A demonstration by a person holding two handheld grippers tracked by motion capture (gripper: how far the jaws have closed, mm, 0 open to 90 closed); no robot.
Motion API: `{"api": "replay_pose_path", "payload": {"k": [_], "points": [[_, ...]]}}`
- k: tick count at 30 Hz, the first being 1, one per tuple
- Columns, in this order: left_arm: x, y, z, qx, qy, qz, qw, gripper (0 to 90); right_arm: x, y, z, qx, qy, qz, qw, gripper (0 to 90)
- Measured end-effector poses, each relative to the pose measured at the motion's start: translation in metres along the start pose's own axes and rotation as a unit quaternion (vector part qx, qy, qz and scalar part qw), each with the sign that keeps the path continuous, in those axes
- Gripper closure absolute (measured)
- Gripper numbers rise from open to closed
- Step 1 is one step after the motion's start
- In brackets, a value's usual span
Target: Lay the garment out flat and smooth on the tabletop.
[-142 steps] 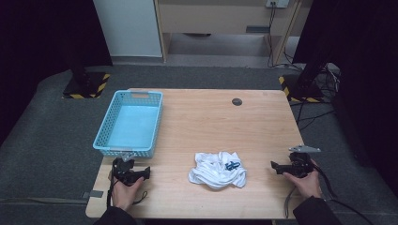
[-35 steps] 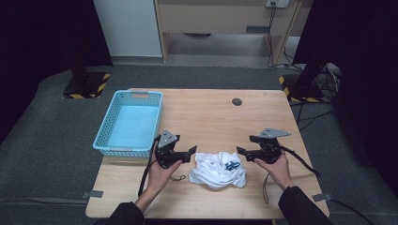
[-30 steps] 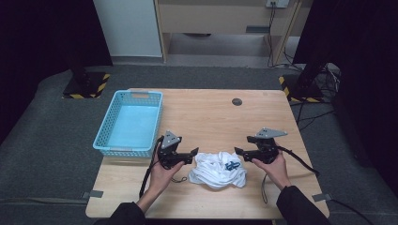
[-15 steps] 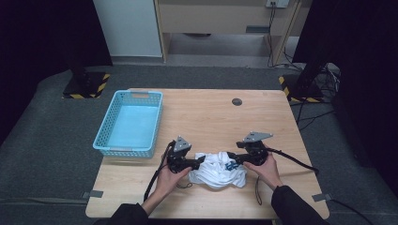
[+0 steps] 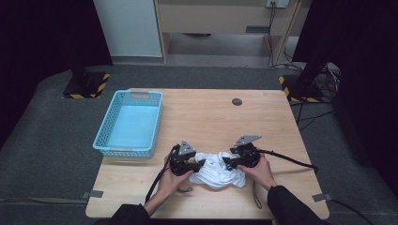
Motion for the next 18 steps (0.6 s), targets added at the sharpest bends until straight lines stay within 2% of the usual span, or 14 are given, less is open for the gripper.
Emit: {"api": "replay_pose_path", "payload": {"k": [5,9,12,16,18], "points": [[-0.0017,-0.0011,0.0069,-0.001,0.025,-0.005,0.9997,62.6,-0.0053,0.0016,0.0046,0.0,0.013,-0.005,0.9999,56.6],[-0.0013,-0.0029,0.0086,0.0,0.036,-0.004,0.9993,70.7,-0.007,0.0024,0.0065,0.002,0.019,-0.007,0.9998,63.3],[-0.0008,-0.0038,0.0103,0.0,0.045,-0.002,0.999,75.8,-0.0078,0.0026,0.008,0.001,0.024,-0.007,0.9997,71.5],[0.0015,-0.0044,0.0089,0.0,0.048,-0.001,0.9989,80.0,-0.0066,0.0017,0.0086,0.003,0.027,-0.002,0.9996,81.8],[0.0056,-0.0044,0.0044,0.005,0.04,0.001,0.9992,81.0,-0.0031,0.0009,0.0058,-0.002,0.019,0.002,0.9998,84.5]]}}
Point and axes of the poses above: each handheld gripper's, and its own axes: x roughly backward along the jaws, z roughly out of its underside, y roughly to its left, the point moved 10 cm from there along -x, roughly forward along the jaws, and after that the axes turned 4 degrees about x, right-handed, at the moved point
